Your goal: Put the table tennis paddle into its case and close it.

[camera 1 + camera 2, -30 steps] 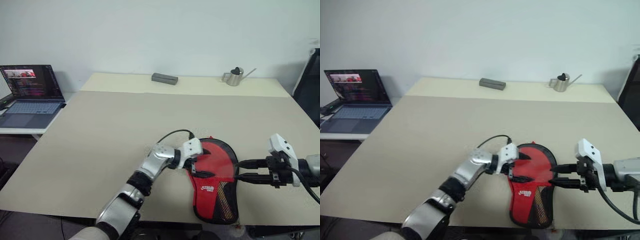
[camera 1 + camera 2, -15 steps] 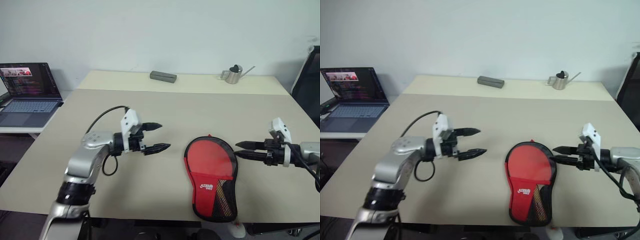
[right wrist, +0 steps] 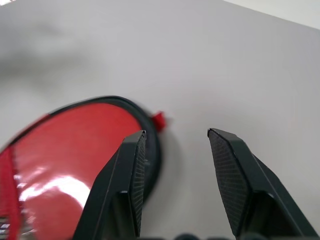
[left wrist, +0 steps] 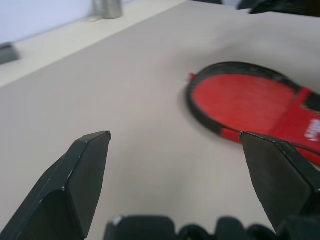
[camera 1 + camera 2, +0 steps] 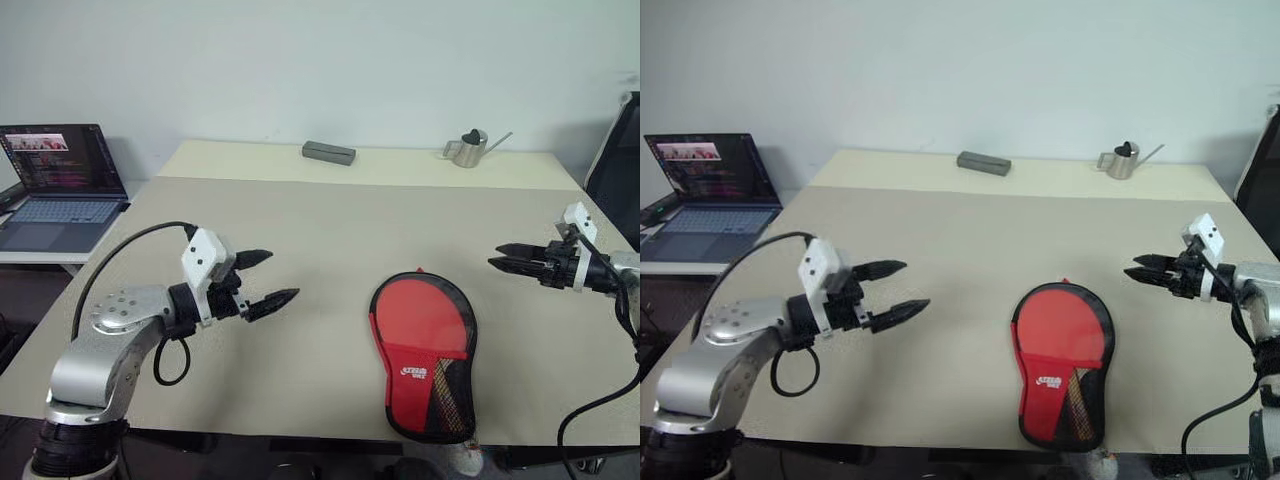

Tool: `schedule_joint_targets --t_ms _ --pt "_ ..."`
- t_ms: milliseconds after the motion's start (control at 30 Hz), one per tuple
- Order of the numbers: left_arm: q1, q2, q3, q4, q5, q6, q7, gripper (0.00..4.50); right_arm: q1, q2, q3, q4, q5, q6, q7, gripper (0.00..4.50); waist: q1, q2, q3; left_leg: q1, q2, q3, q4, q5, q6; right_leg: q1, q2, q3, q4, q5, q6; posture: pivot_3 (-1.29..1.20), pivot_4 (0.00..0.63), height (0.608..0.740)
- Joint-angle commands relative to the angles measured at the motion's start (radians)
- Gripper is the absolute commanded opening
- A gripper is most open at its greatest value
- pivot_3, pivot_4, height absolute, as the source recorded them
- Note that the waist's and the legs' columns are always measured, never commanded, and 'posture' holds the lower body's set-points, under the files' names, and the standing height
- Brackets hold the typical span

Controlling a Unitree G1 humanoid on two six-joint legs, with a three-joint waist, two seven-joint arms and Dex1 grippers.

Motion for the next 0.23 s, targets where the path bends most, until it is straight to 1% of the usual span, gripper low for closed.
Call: schedule_joint_targets --t_ms 33,100,233 --pt "-0.033 0.025 0.009 -0.009 0.013 -0.027 0.024 4.5 -0.044 -0.011 -0.012 0.017 -0.024 -0.051 0.028 2.13 -0.001 0.0 0.0 0.0 0.0 0.0 0.0 0.0 0.0 0.0 0.0 0.0 0.0 0.001 -0.001 0.0 0.15 0.74" --pt "-0.029 0.025 0.004 -0.005 0.008 -0.031 0.027 4.5 -0.048 -0.01 -0.011 0.026 -0.035 -0.06 0.037 2.13 -0.001 0.0 0.0 0.0 0.0 0.0 -0.001 0.0 0.0 0.0 0.0 0.0 0.0 0.001 -0.001 0.0 0.15 0.74" --pt "-0.011 0.023 -0.033 0.026 0.061 -0.082 0.048 4.5 -0.064 -0.02 -0.004 0.031 -0.057 -0.05 0.048 2.13 -0.001 0.001 0.0 0.001 0.0 0.0 -0.001 0.0 0.0 0.0 0.0 0.0 0.0 0.0 -0.001 0.0 0.15 0.74"
